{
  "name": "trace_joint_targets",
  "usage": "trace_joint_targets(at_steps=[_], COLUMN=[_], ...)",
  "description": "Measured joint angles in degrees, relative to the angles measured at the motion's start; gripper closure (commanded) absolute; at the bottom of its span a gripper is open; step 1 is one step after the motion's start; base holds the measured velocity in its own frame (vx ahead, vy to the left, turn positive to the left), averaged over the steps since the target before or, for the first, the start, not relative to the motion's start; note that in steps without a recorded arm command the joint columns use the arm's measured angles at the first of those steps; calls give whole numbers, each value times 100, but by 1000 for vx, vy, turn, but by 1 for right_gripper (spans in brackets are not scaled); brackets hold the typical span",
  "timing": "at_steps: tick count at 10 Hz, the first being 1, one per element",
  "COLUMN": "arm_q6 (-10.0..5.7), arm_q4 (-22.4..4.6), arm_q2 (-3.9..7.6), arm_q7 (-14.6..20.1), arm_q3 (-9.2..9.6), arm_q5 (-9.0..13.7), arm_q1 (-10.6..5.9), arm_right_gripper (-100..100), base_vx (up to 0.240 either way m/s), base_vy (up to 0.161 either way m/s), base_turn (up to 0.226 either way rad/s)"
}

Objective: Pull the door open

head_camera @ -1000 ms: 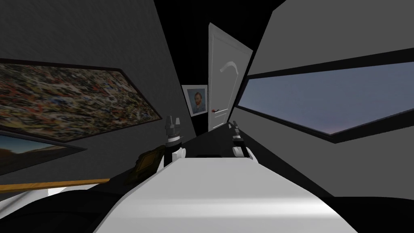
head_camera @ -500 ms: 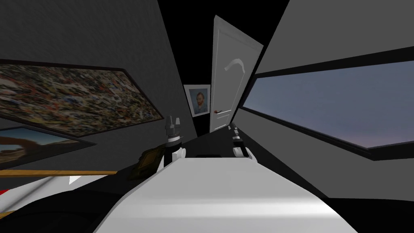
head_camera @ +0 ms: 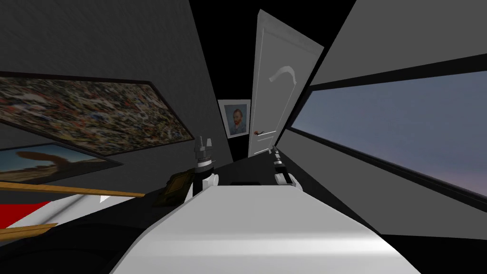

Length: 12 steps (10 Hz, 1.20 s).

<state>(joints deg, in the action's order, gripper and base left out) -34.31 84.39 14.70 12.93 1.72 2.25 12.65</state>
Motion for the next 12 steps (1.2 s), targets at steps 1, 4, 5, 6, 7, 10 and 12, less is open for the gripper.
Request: trace_joint_targets(at_steps=[1,4,5,6,7,10,12], arm_q6=[-51,-167,-209,-239,-273,-381,-471], arm_q4=[-161,-629,-738,-893,-1048,-1465,-1759], arm_q2=[38,204,235,267,300,416,499], arm_q7=[9,84,95,102,110,151,185], arm_q3=[7,9,19,26,32,47,55], arm_q5=[5,37,40,44,49,68,82], arm_q1=[-56,-222,-237,-303,-365,-502,-600], arm_right_gripper=[-100,-100,-100,-100,-100,-100,-100], base_vx=[84,84,86,86,78,78,79], base_vy=[-46,-44,-54,-55,-51,-51,-61], base_turn=[100,142,127,118,119,126,126])
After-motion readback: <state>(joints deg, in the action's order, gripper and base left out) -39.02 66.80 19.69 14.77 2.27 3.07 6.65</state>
